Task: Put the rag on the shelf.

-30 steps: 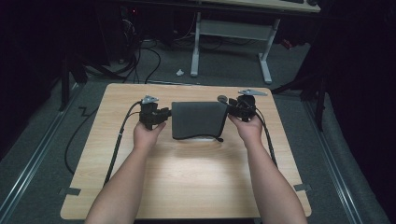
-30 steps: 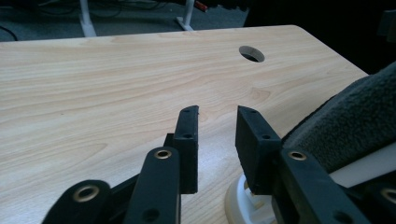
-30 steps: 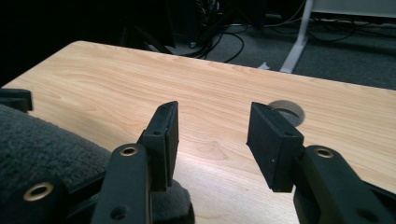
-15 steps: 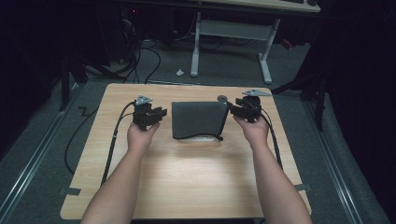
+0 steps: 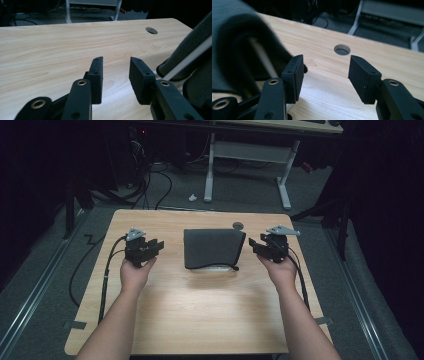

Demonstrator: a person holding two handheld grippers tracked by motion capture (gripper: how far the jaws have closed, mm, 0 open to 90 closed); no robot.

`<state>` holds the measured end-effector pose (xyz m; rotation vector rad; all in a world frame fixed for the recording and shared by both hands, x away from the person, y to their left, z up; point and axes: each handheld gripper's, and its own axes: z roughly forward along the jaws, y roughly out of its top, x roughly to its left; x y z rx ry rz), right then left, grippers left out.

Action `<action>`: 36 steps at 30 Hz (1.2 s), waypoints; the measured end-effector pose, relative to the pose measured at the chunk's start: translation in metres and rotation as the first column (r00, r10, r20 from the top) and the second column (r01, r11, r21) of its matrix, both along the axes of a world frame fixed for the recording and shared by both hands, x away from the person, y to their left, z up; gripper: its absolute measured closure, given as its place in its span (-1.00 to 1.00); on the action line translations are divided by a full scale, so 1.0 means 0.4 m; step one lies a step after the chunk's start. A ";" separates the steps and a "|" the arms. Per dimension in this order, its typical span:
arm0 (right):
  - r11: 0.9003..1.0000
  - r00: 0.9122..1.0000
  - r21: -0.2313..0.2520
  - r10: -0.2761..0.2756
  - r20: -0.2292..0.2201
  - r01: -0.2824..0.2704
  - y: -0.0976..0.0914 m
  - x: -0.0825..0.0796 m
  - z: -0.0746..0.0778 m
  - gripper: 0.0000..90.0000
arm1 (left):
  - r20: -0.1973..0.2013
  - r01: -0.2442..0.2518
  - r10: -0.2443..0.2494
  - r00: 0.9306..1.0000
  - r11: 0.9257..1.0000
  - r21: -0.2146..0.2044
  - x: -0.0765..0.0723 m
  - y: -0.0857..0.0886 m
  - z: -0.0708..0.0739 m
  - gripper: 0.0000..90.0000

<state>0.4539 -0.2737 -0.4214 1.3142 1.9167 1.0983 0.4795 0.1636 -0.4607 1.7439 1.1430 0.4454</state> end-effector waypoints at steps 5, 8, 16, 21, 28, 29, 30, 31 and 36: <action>0.999 0.999 -0.042 0.024 0.036 -0.022 0.006 -0.067 0.000 -0.04 | 0.029 0.022 -0.022 0.999 1.000 0.000 -0.086 0.025 -0.012 0.31; 0.997 0.999 -0.070 0.043 0.021 -0.042 0.015 -0.090 -0.002 -0.07 | 0.033 0.045 -0.045 0.998 0.999 0.006 -0.124 0.022 -0.023 0.26; 0.989 0.992 -0.071 0.127 0.005 -0.127 0.064 -0.246 -0.064 -0.08 | 0.000 0.190 -0.190 0.982 0.981 0.039 -0.324 -0.018 -0.087 0.15; 0.983 0.987 -0.084 0.161 -0.014 -0.162 0.103 -0.326 -0.121 -0.04 | -0.026 0.279 -0.278 0.960 0.958 0.060 -0.436 -0.061 -0.133 0.11; 0.966 0.981 -0.179 0.168 -0.098 -0.184 0.156 -0.440 -0.229 0.06 | -0.063 0.367 -0.362 0.930 0.920 0.135 -0.473 -0.131 -0.162 0.12; 0.968 0.983 -0.184 0.159 -0.089 -0.173 0.152 -0.442 -0.231 0.04 | -0.061 0.366 -0.361 0.931 0.922 0.126 -0.469 -0.132 -0.161 0.12; 0.973 0.983 -0.158 0.150 -0.109 -0.166 0.148 -0.437 -0.233 0.01 | -0.063 0.368 -0.363 0.930 0.922 0.121 -0.465 -0.129 -0.160 0.12; 0.979 0.982 -0.128 0.144 -0.122 -0.159 0.143 -0.432 -0.233 0.01 | -0.063 0.368 -0.363 0.930 0.922 0.121 -0.465 -0.129 -0.160 0.12; 0.979 0.987 -0.144 0.133 -0.086 -0.144 0.134 -0.431 -0.232 0.01 | -0.068 0.329 -0.324 0.944 0.938 0.106 -0.452 -0.091 -0.157 0.11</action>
